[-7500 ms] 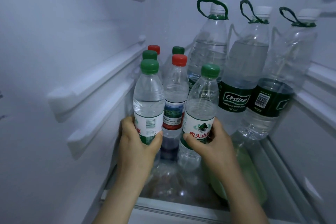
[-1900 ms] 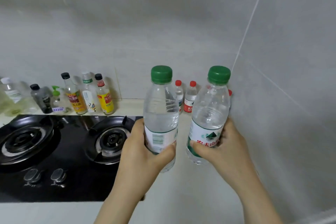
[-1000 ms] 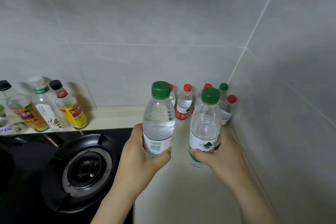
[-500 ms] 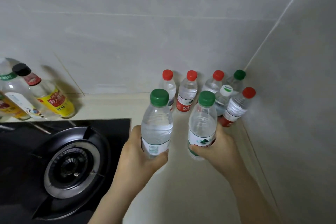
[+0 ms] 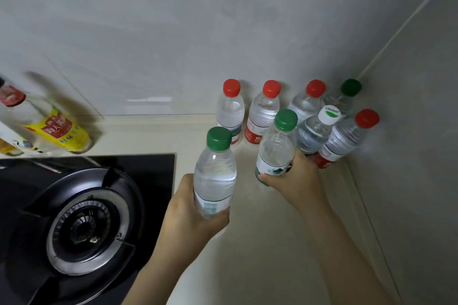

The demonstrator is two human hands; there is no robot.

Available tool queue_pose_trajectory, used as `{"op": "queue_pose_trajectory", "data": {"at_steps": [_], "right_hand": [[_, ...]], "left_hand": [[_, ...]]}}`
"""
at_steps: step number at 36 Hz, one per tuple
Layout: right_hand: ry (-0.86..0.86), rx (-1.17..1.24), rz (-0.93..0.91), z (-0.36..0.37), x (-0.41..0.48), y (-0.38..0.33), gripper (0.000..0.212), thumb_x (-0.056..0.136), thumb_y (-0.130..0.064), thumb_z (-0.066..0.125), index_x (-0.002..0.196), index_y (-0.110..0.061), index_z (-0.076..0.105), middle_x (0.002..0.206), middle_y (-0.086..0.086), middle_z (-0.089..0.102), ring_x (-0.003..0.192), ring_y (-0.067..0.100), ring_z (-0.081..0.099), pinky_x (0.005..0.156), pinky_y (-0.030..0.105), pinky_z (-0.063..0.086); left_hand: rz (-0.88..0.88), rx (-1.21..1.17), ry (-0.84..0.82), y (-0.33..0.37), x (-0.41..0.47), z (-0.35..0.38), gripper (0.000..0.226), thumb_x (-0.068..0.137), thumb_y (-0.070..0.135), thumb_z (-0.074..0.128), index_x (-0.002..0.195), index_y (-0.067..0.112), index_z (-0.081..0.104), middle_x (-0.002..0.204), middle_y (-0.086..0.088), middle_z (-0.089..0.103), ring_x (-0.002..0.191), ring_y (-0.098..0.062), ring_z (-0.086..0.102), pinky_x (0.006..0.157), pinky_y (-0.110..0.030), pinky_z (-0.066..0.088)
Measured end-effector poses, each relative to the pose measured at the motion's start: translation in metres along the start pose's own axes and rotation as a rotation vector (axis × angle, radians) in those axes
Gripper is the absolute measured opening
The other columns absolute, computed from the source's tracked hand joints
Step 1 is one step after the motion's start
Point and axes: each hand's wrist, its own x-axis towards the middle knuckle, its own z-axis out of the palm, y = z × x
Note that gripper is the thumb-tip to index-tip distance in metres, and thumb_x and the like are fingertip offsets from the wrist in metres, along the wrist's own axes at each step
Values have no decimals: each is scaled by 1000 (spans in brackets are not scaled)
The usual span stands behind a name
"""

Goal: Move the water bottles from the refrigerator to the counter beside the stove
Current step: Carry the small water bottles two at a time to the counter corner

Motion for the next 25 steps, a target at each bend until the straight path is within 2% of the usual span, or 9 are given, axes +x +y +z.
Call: {"op": "queue_pose_trajectory", "data": {"at_steps": [5,8,13,17,25], "right_hand": [[29,-19,-10,11,10,1,61,56,-24,88,108,-19,56,98,-7,67,93,15,64,75,27,48],[49,-5,-17,16,13,2,61,56,-24,88,108,-20,56,98,-7,68,93,16,64,77,27,49],[72,27,-10,24,19,3,68,56,-22,89,115,-17,56,105,-4,68,99,18,64,81,28,49],[119,28,-7,31,23,5,70,58,-23,89,118,-14,55,108,-1,68,100,20,63,79,24,44],[146,28,-1,37,33,9,73,58,-26,90,121,-12,54,115,3,67,106,23,62,84,26,46]], "left_hand": [[-4,-14,-6,-4,5,1,50,56,34,81,96,33,51,81,11,65,73,-3,61,60,-29,56],[-2,-5,-6,-6,7,1,49,58,31,82,95,32,51,81,11,64,73,-2,61,57,-23,54],[-4,12,0,-11,9,-1,48,60,22,83,94,31,50,80,9,64,72,-2,61,57,-22,53],[-5,9,6,-12,11,-1,48,59,22,84,93,29,50,79,8,64,73,-2,61,57,-20,51],[-1,10,17,-15,11,-1,48,60,19,84,92,29,50,78,9,65,72,-4,61,57,-23,51]]}}
